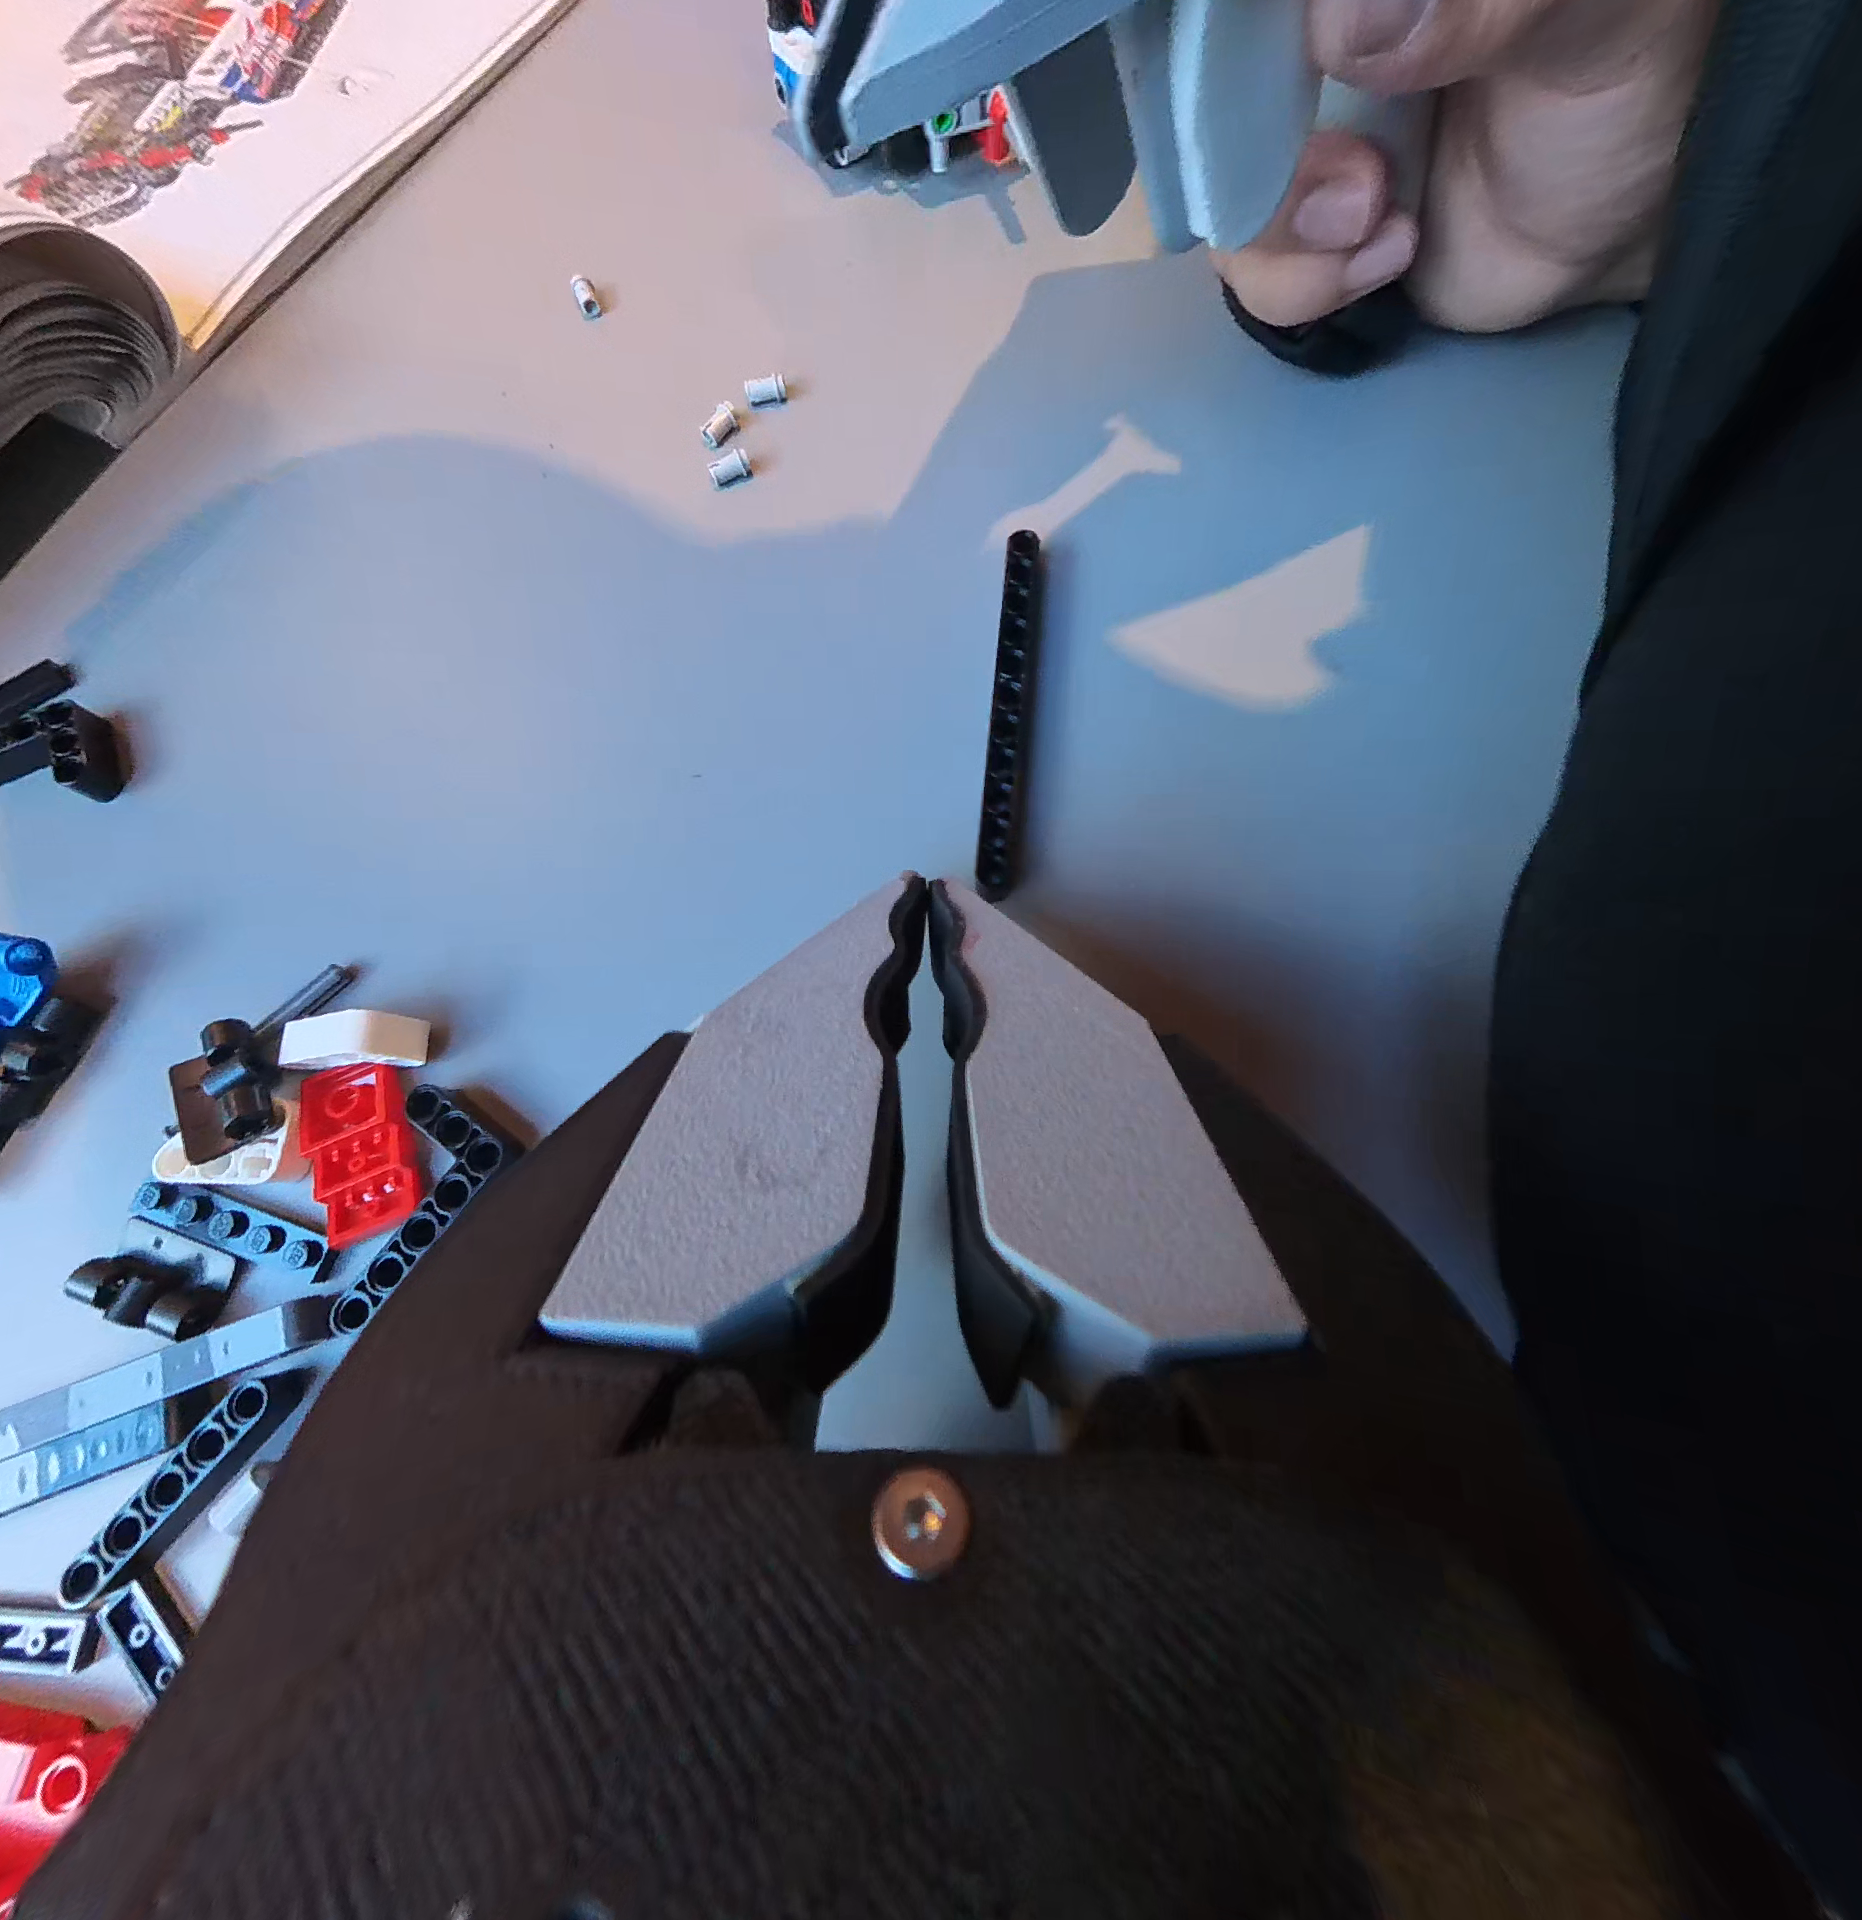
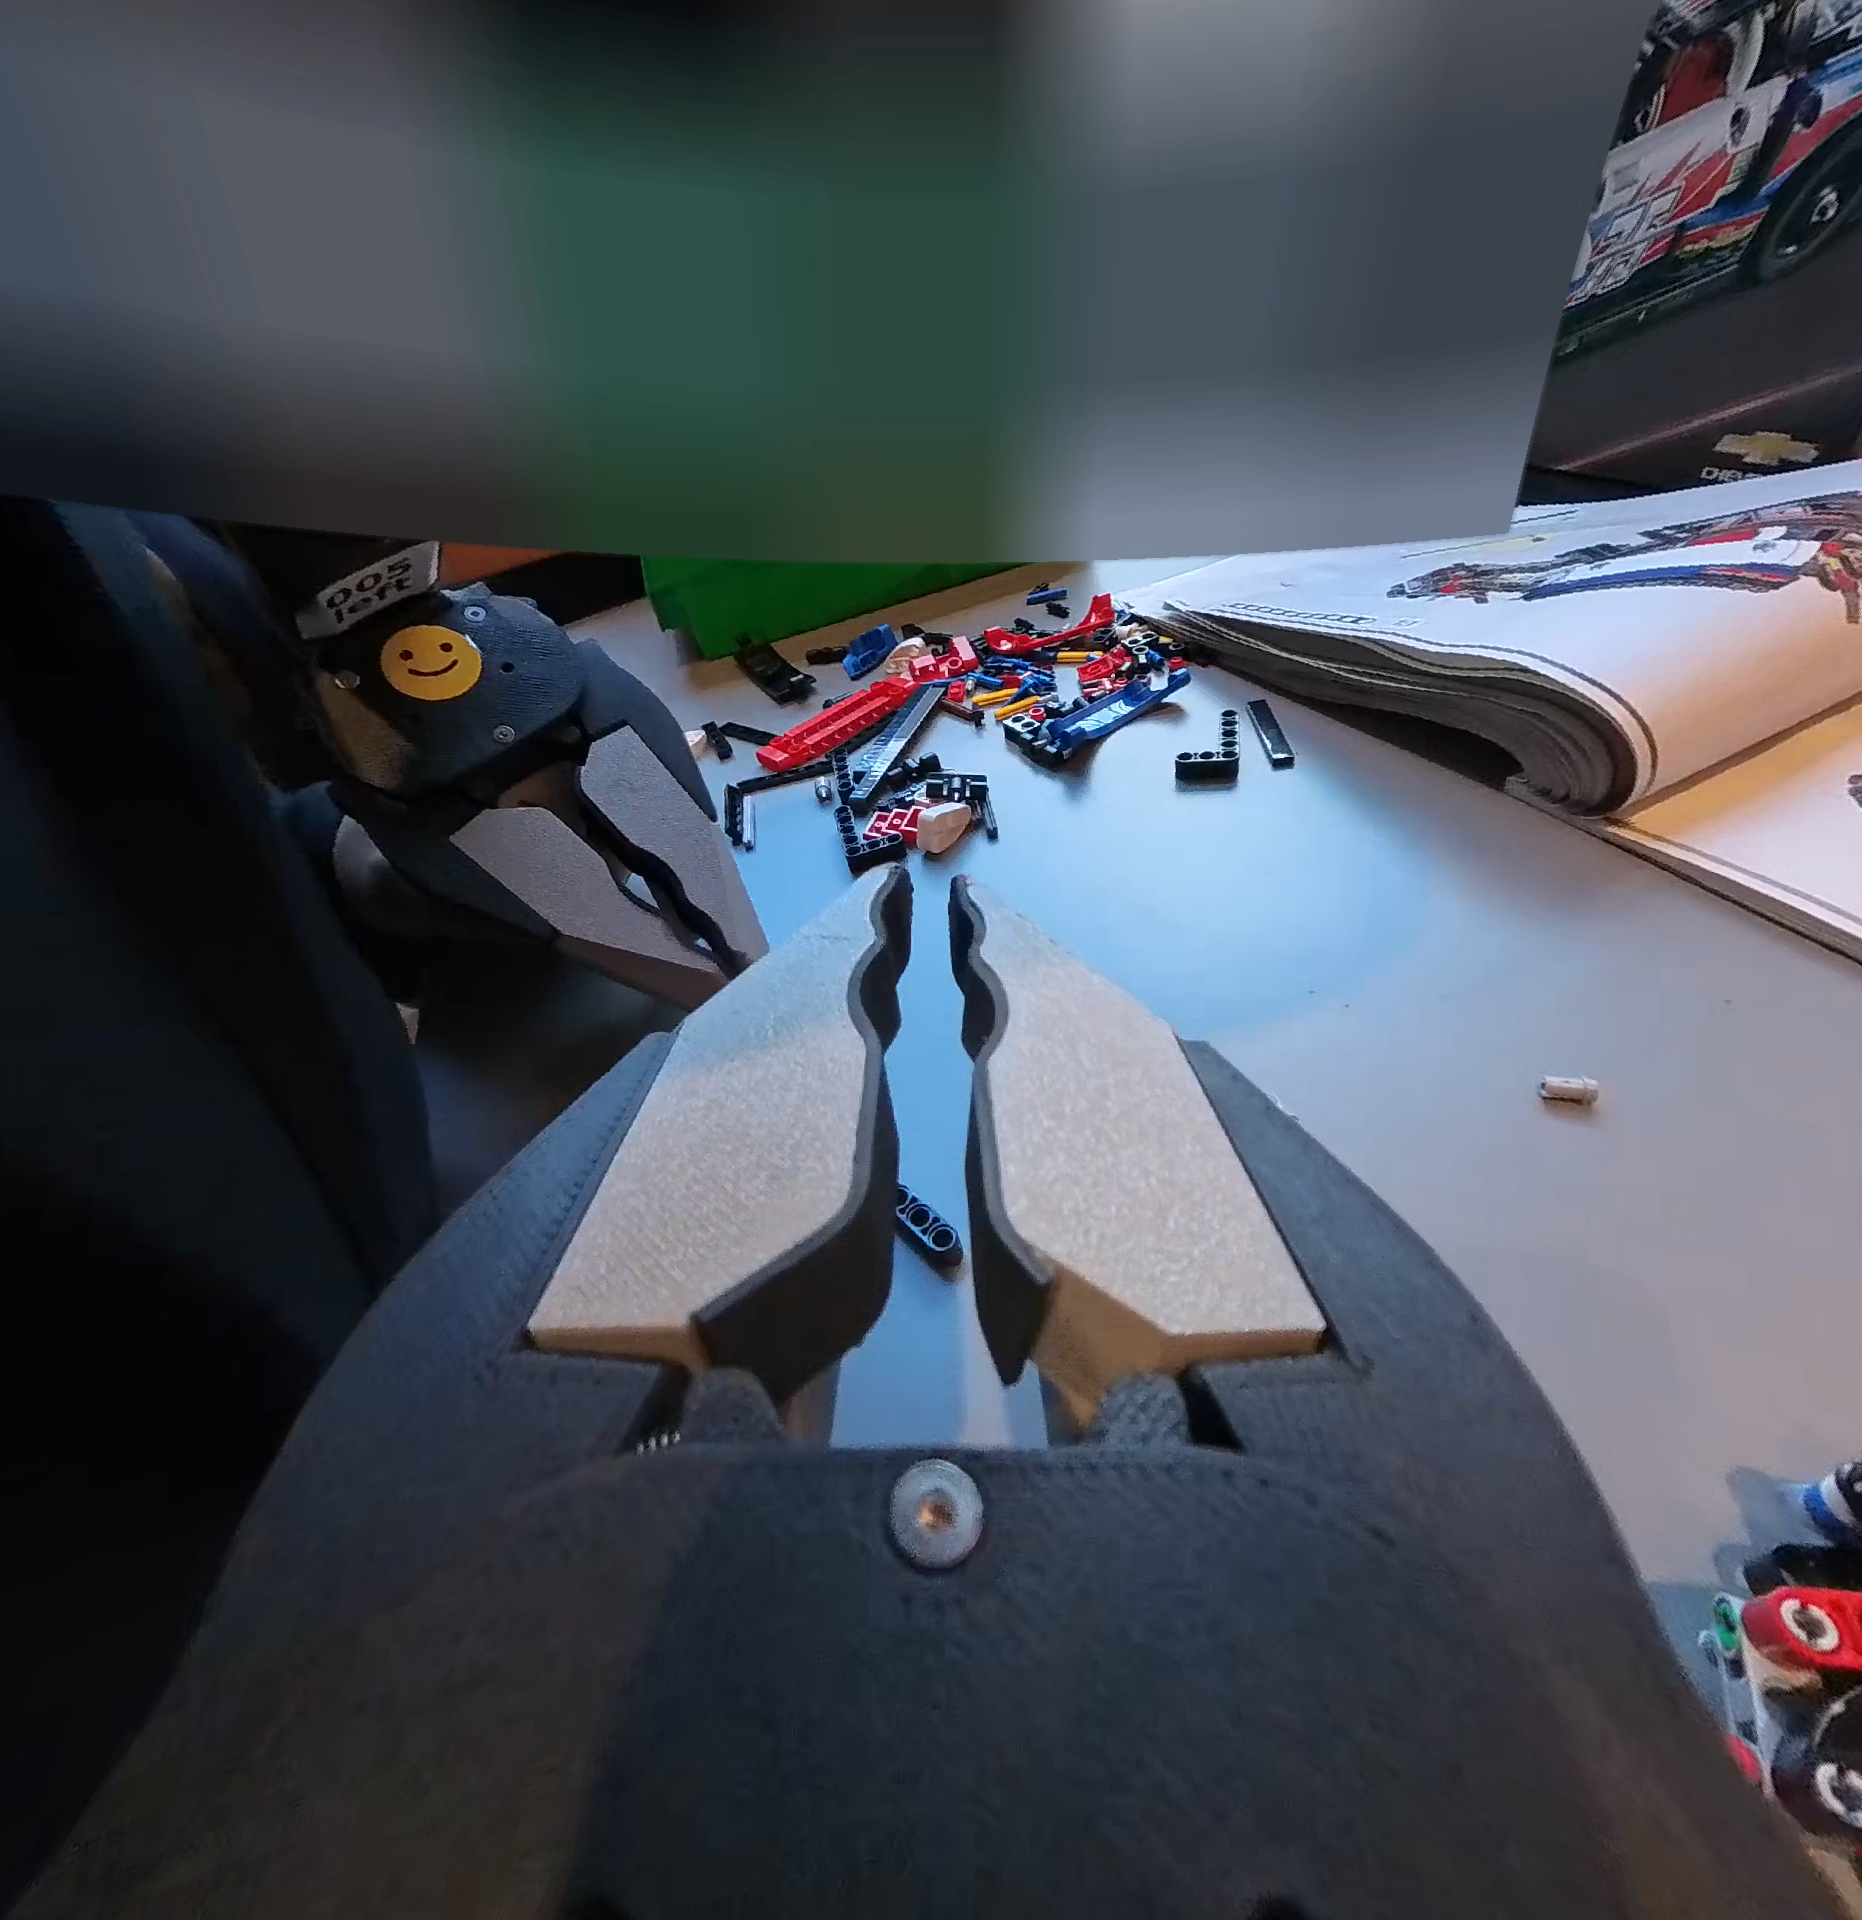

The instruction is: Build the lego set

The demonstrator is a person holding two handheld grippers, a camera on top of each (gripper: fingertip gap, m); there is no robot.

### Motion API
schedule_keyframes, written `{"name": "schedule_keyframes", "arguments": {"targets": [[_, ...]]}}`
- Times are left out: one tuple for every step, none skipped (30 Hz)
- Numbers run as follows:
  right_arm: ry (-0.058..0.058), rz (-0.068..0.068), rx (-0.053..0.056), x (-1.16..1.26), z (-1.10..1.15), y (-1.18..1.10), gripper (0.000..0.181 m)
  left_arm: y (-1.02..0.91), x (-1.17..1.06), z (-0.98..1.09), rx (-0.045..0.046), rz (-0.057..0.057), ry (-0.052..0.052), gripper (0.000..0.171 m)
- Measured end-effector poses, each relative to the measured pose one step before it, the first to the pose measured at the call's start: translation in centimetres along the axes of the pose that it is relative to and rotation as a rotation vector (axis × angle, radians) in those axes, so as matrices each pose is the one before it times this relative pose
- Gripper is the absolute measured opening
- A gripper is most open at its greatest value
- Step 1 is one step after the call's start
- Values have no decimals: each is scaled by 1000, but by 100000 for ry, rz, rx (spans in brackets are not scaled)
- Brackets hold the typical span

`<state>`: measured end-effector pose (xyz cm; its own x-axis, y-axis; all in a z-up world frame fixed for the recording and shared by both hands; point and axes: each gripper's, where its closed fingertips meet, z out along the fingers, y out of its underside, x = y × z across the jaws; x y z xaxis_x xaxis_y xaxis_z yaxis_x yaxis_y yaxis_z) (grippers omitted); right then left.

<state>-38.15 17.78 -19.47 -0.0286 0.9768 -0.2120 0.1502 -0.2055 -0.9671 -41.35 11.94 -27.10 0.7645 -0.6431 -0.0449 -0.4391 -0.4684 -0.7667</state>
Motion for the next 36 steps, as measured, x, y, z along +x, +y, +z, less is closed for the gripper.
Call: {"name": "schedule_keyframes", "arguments": {"targets": [[-115,382,294,26,-41,-37,5,-22,-83,-15,192,-655,-37,0],[-43,764,312,70,-33,-44,5,-71,-68,-63,610,-520,-63,0],[-56,1145,198,115,-32,-27,5,-136,-92,-102,1111,-320,-384,0],[-65,1202,211,112,-30,-22,5,-172,-87,-155,1545,-219,-482,0],[-1,876,305,90,-43,-42,5,-218,-74,-188,1862,-153,-504,0],[97,199,416,29,-51,-45,5,-199,-125,-167,1701,-330,-712,0],[194,-517,364,-30,-31,-40,5,-115,-146,-105,1037,-362,-1011,0],[164,-897,108,-70,-9,-14,4,10,-103,15,-98,-32,-824,0],[9,-833,-41,-83,1,10,4,122,-17,90,-1038,424,-485,0],[-128,-530,-8,-71,3,12,4,170,29,141,-1393,798,-461,0],[-42,-160,19,-26,2,-6,4,136,17,101,-1163,954,-618,0],[3,139,-36,22,7,7,4,56,18,58,-474,895,-547,0],[-56,278,-168,15,17,20,5,-20,2,-15,156,308,-210,0],[-62,145,-192,11,15,16,5,-54,-52,-49,527,-310,-219,0],[9,7,-103,4,14,21,5,-49,-65,-43,425,-330,-234,0],[18,11,-19,2,-1,3,5,-34,-39,-38,317,-152,-182,0],[28,93,92,17,-5,-16,5,-48,-41,-50,417,-103,-249,0],[-2,174,140,16,-22,-22,4,-85,-17,-70,716,-87,-70,0],[28,202,166,21,-19,-17,4,-112,-50,-98,969,-174,-289,0],[80,162,204,28,-17,-32,4,-118,-75,-99,1054,-293,-311,0],[49,101,175,21,-17,-16,4,-93,-89,-83,800,-518,-354,0],[34,24,88,3,-4,-11,4,-57,-71,-55,475,-539,-96,0],[34,-47,8,-4,0,-8,4,-20,-39,-20,181,-461,47,0],[18,-26,-63,5,6,7,4,-1,-24,-2,59,-159,-39,0],[15,-39,-65,-5,6,10,4,-3,-16,-3,24,181,-226,0],[-12,-162,-87,-12,14,5,4,24,-17,20,-213,342,-409,0],[-55,-135,-110,-17,13,18,5,81,-16,77,-731,365,-419,0],[-81,78,33,-7,-8,-6,5,109,-93,110,-1006,289,-775,0],[51,208,327,30,-39,-47,5,91,-91,106,-893,151,-616,0],[162,369,460,56,-39,-60,5,61,-51,85,-630,-40,-169,0],[145,765,493,96,-59,-70,5,22,-51,39,-297,-435,49,0],[113,834,635,96,-69,-92,5,-8,-77,7,14,-1049,359,0],[303,449,599,79,-70,-80,5,-33,-67,-9,206,-1485,876,0],[405,-14,249,45,-13,-39,5,-17,-41,-3,71,-1693,1185,0],[432,-238,-233,24,23,22,5,26,23,40,-307,-1739,1827,0],[347,-201,-436,22,29,55,5,92,72,78,-804,-1798,2108,0]]}}
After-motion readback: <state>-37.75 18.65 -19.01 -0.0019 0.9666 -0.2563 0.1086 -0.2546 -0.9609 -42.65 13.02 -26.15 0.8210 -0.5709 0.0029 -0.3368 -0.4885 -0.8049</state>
